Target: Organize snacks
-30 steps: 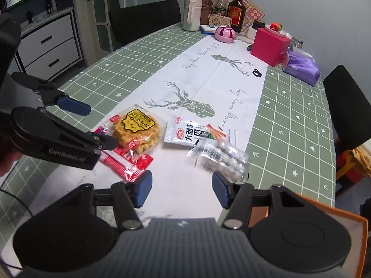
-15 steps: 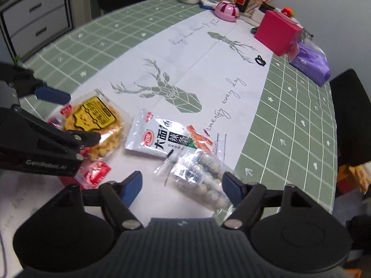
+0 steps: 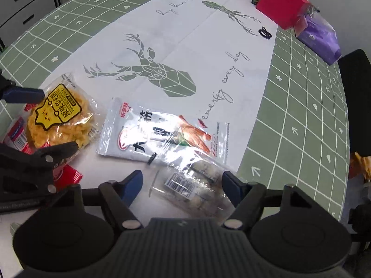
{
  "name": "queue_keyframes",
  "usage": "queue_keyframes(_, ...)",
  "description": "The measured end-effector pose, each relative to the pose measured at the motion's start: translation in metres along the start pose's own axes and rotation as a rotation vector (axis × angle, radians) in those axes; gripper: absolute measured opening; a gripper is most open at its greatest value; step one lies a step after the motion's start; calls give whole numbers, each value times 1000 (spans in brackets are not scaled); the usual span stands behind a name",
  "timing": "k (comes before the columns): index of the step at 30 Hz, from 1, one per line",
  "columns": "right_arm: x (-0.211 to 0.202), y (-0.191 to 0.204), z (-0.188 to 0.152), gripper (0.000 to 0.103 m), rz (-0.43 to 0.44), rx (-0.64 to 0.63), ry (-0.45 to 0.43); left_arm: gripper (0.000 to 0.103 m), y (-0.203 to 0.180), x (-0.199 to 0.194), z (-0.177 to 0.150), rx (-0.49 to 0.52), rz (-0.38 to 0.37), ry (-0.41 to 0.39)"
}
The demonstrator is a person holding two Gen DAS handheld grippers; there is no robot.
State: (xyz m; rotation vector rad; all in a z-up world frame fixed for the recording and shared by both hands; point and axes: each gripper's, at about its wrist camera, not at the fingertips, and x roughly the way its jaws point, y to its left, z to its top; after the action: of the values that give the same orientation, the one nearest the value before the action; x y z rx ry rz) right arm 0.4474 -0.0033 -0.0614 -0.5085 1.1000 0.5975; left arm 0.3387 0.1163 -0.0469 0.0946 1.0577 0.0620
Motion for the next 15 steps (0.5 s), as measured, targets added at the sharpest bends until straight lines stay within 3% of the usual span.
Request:
queue_keyframes(3, -5, 6, -4, 54, 8, 0, -10, 78, -2, -4, -4, 0, 11, 14)
queue_keyframes(6, -12, 8, -11, 24, 95, 39, -9, 76, -4, -10, -12, -5, 12, 31)
queue_keyframes(7, -12, 9, -15, 5, 147, 55, 10, 75, -4, -12, -15, -9, 8, 34)
queue_keyframes(8, -8, 10, -20, 0, 193, 76, 45, 75, -4, -15, -19, -14, 5, 38)
queue_keyframes(9, -2, 13, -26, 0, 221, 93, 82, 74, -4, -17, -23, -13, 4, 40)
queue_keyframes(13, -14, 30, -41, 0, 181, -7, 69, 67, -9, -28, -38, 25, 16, 45)
queue_keyframes(15, -24, 31, -42, 4, 153, -33, 53, 52, -11, -33, -41, 40, 12, 52)
